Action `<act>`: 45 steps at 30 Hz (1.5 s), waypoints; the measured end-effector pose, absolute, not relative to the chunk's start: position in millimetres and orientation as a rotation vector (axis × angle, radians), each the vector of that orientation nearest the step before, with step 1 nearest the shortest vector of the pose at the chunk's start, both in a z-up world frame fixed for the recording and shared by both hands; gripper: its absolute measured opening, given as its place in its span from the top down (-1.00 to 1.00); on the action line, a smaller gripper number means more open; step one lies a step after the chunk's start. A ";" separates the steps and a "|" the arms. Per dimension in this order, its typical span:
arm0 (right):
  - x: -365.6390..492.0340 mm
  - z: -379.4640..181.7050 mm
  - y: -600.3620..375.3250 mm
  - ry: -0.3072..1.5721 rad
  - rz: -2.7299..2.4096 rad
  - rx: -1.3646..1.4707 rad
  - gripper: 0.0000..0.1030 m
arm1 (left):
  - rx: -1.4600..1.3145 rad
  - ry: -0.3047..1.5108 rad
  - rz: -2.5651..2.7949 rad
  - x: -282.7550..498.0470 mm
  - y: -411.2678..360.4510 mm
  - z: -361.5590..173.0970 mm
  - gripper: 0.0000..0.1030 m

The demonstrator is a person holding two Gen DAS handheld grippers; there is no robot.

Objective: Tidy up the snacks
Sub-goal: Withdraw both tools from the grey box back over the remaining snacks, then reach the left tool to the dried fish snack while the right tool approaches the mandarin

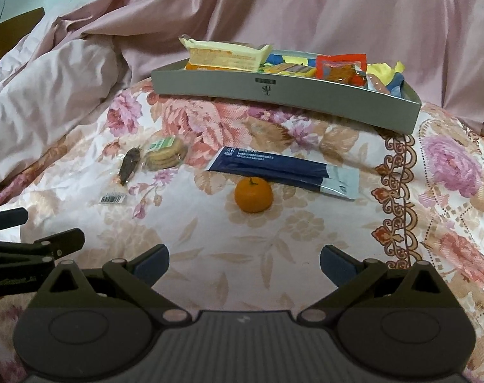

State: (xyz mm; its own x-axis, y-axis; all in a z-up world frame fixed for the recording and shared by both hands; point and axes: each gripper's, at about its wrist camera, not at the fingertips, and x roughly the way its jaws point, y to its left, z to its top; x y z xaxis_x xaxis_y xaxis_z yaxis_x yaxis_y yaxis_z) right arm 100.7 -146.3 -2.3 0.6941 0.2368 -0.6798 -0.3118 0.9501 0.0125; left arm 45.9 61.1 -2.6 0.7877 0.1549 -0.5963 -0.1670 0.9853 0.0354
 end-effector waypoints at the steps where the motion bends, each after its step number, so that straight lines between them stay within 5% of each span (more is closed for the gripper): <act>1: 101.9 -2.3 -146.1 0.746 0.307 -0.105 -0.99 | -0.021 0.643 0.172 47.7 61.6 -2.8 -0.99; 19: 146.9 -2.3 -130.4 0.661 0.379 -0.308 -0.99 | -0.039 0.666 0.125 113.6 71.7 -2.0 -0.99; 34: 165.6 -11.8 -136.8 0.674 0.455 -0.206 -0.99 | -0.111 0.734 0.162 177.8 78.1 -22.2 -0.97; 45: 173.4 -20.0 -137.4 0.678 0.422 -0.150 -0.85 | -0.194 0.719 0.150 173.0 84.3 -20.1 -0.20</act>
